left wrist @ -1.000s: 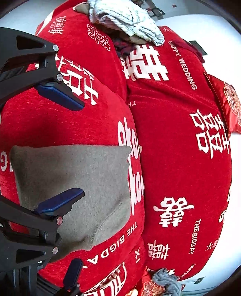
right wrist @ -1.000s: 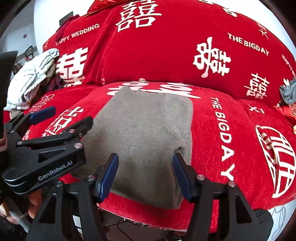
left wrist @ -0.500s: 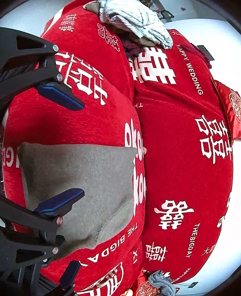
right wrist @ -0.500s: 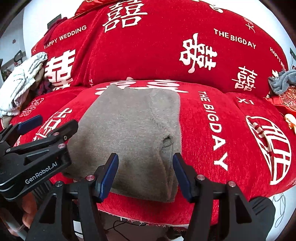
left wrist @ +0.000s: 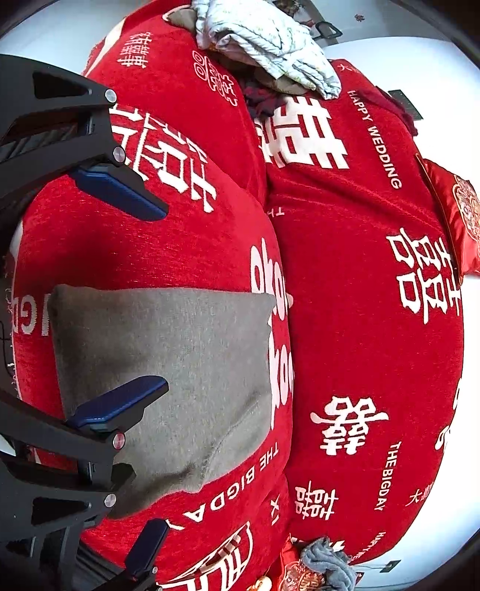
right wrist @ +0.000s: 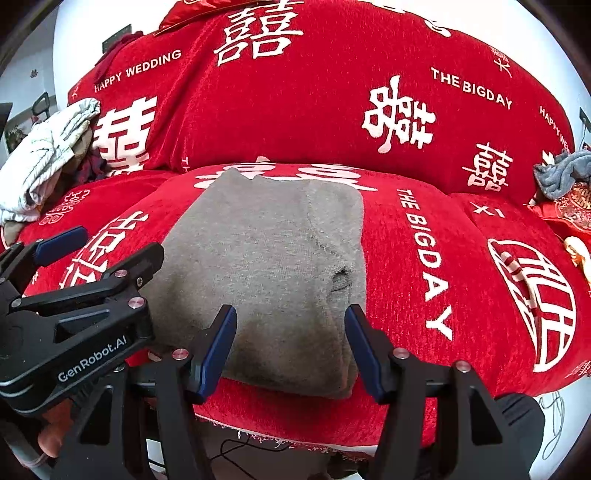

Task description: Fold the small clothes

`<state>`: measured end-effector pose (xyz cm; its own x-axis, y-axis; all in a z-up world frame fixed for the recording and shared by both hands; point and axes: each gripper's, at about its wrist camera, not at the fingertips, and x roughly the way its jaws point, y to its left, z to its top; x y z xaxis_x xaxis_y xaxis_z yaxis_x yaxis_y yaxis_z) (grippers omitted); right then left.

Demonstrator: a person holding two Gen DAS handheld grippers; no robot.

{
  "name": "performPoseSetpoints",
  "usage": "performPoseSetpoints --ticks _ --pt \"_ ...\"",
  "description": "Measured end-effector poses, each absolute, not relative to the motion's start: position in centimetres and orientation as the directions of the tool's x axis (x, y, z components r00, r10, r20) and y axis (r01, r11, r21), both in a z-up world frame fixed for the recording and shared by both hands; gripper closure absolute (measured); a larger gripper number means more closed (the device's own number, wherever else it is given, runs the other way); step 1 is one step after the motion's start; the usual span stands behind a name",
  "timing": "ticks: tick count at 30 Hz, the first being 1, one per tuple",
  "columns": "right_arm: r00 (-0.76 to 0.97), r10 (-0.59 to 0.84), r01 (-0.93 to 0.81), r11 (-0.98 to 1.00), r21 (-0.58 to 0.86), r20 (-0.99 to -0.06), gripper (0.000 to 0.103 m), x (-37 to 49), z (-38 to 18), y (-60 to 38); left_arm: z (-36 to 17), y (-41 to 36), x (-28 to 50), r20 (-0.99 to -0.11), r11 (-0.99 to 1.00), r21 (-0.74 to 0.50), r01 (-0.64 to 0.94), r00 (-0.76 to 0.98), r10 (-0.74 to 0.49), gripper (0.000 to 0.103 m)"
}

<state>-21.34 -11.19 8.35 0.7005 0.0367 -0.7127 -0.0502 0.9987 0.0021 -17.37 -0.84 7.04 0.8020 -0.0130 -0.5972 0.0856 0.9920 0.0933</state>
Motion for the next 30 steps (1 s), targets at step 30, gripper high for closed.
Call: performPoseSetpoints --ticks 30 --pt "0.714 0.04 -0.065 0.998 -0.01 -0.699 0.039 -21.62 8.8 -11.08 7.3 -0.37 -17.19 -0.625 0.994 0.079 0.079 0.78 -0.012 0.016"
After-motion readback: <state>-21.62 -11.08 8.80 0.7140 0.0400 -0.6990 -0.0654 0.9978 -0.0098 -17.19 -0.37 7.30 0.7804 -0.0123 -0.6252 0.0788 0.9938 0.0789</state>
